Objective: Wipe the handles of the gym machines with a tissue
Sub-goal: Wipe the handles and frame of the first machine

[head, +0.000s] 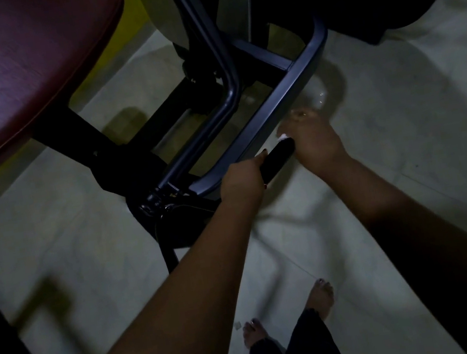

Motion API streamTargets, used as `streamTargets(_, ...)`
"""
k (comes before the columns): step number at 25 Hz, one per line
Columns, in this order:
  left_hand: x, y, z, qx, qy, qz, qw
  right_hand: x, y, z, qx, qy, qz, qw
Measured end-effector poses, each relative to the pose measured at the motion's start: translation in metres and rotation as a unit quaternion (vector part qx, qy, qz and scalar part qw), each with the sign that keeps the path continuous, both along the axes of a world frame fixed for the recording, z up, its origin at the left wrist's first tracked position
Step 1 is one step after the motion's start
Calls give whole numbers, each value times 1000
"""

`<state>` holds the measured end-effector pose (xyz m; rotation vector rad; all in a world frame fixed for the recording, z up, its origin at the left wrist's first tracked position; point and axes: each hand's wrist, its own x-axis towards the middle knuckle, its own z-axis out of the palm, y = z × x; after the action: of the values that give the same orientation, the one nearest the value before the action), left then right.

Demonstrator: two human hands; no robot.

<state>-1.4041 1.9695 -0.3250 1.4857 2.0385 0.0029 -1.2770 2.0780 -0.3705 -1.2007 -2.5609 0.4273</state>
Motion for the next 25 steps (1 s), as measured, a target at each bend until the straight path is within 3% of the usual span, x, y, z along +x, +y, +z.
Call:
streamTargets(2, 3, -1, 0, -20, 17, 31, 999, -10, 4, 9, -7, -115, 113, 987)
streamTargets(4, 5, -1, -2, -45, 33, 57, 997, -10, 10, 21, -36, -170, 179, 968)
streamTargets(8, 7, 3, -2, -66, 60, 56, 994, -24, 34, 37, -66, -307, 141, 939)
streamTargets(10, 8, 4, -5, -70, 61, 63, 994, -39, 27, 43, -76, -330, 164, 926)
streamTargets(12, 7, 4, -8, -64, 58, 67, 994, -48, 3, 44, -75, -312, 214, 923)
streamTargets(15, 5, 3, -8, -40, 48, 46, 997, -28, -17, 34, -86, -166, 244, 952)
streamTargets(18, 4, 2, -3, -20, 48, 13, 999, 10, 9, 16, 42, -29, 169, 984)
streamTargets(21, 6, 0, -6, 5, 51, -15, 999, 32, 0, -8, 148, -3, 45, 988)
streamTargets(25, 8, 1, -9, 9, 60, -18, 998, 39, -40, -39, 198, 53, 94, 974)
